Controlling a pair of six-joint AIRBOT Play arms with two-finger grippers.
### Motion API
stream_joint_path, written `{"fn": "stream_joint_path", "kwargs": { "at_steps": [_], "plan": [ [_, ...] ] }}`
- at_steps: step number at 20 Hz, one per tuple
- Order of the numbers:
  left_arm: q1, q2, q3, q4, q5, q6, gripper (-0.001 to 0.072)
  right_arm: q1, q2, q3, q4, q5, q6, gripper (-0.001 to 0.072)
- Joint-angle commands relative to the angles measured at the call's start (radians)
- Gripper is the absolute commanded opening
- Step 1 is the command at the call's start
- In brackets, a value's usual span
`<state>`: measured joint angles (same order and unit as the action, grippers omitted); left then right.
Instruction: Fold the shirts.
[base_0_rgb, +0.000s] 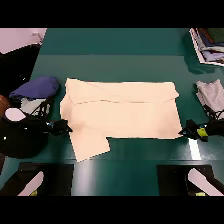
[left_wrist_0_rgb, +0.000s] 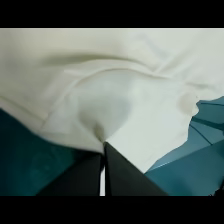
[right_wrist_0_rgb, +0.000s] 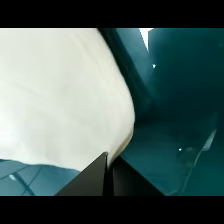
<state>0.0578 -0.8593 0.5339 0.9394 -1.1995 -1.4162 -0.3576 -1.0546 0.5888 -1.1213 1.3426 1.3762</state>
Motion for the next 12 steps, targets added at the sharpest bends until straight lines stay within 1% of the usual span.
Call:
{"fn": "stream_joint_path", "kwargs": {
  "at_steps": [1,3,4,5,6,7,9,12],
  "plan": [
    [0.000,0.130,0.018,0.105,-0.107,-0.063,0.0023,0.051,0.079,0.043,-0.153,0.114,-0.006,0.0015],
    [0.000,0.220,0.019,0.105,-0.209,-0.106,0.0024,0.049,0.174,0.038,-0.216,0.171,-0.006,0.0015],
    [0.000,0.259,0.023,0.094,-0.266,-0.136,0.0024,0.041,0.217,0.040,-0.220,0.200,-0.006,0.0015],
    [0.000,0.283,0.035,0.072,-0.289,-0.153,0.0024,0.031,0.264,0.042,-0.214,0.206,-0.006,0.0015],
    [0.000,0.290,0.054,0.055,-0.280,-0.155,0.0024,0.031,0.301,0.050,-0.208,0.190,-0.005,0.0015],
    [0.000,0.288,0.080,0.051,-0.246,-0.155,0.0024,0.037,0.318,0.069,-0.205,0.169,-0.004,0.0014],
    [0.000,0.280,0.128,0.059,-0.102,-0.136,0.0024,0.076,0.293,0.142,-0.205,0.146,-0.004,0.0014],
    [0.000,0.183,0.188,0.080,0.100,-0.063,0.0024,0.162,0.130,0.283,-0.206,0.081,0.003,0.0014]
  ]
}}
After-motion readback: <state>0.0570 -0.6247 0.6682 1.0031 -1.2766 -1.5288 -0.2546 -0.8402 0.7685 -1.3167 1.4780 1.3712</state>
